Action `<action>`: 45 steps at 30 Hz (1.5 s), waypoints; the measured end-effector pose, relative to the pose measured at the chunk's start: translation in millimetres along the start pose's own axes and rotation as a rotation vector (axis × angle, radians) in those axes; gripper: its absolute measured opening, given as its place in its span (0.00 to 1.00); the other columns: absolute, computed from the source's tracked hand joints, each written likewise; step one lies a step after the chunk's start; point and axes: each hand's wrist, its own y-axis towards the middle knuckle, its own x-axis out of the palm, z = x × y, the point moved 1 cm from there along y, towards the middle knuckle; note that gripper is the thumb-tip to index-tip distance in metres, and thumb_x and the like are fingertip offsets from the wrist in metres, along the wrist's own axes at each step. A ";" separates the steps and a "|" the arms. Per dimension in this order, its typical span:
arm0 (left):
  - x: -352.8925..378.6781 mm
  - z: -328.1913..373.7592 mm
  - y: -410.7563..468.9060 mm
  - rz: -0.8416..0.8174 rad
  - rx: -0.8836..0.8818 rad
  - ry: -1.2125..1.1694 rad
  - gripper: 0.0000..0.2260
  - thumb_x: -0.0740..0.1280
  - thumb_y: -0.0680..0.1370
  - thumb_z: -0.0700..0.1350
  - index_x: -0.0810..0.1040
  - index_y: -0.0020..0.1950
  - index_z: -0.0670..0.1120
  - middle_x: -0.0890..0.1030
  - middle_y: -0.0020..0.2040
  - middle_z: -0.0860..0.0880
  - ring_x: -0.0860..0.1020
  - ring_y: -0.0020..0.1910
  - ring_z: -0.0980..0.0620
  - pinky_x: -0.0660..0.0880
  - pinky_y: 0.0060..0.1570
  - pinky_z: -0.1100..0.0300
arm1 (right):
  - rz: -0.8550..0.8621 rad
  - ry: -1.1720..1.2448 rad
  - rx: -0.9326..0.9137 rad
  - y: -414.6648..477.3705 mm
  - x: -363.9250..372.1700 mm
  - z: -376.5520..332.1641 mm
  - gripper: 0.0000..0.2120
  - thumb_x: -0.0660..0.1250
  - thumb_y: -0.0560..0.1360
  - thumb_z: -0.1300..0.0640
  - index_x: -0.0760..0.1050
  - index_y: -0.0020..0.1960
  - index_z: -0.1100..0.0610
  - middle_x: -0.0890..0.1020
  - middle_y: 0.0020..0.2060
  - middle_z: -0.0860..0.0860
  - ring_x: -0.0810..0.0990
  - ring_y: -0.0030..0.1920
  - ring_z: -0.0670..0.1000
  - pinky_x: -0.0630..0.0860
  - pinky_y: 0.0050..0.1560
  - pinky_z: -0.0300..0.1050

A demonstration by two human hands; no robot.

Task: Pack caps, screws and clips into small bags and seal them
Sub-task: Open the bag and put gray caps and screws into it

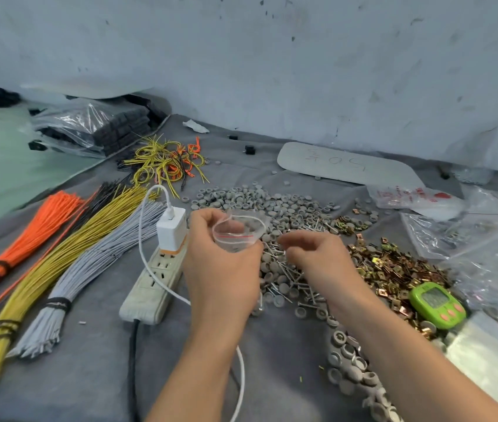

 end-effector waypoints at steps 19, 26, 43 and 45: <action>4.9 -2.9 2.2 -0.033 0.089 0.065 0.24 0.77 0.66 0.42 0.75 0.56 0.60 0.79 0.48 0.61 0.77 0.49 0.66 0.70 0.45 0.71 | 0.000 -0.313 -0.200 -10.4 5.6 4.4 0.07 0.76 0.75 0.56 0.83 0.41 0.46 0.86 0.40 0.45 0.82 0.37 0.45 0.76 0.40 0.41; 16.2 2.7 -13.3 -0.222 0.234 0.274 0.26 0.77 0.67 0.45 0.69 0.57 0.63 0.79 0.55 0.59 0.78 0.56 0.54 0.73 0.53 0.55 | 0.175 0.096 -0.170 -29.7 -44.9 -0.6 0.06 0.78 0.73 0.58 0.87 0.41 0.48 0.87 0.34 0.45 0.85 0.36 0.43 0.80 0.40 0.39; 26.7 9.1 -20.1 -0.312 0.203 -0.094 0.23 0.80 0.65 0.39 0.75 0.52 0.57 0.84 0.46 0.57 0.82 0.42 0.61 0.76 0.40 0.66 | 0.243 0.120 -0.286 -38.0 -47.6 -26.9 0.08 0.76 0.75 0.56 0.88 0.43 0.43 0.85 0.35 0.37 0.81 0.37 0.38 0.74 0.37 0.32; 23.1 6.8 -13.2 -0.261 0.140 -0.247 0.23 0.77 0.62 0.40 0.76 0.53 0.54 0.84 0.47 0.52 0.83 0.43 0.57 0.78 0.43 0.63 | 0.354 0.029 -0.227 -33.8 -49.6 -21.8 0.06 0.75 0.76 0.54 0.88 0.43 0.45 0.85 0.34 0.36 0.81 0.35 0.36 0.72 0.33 0.29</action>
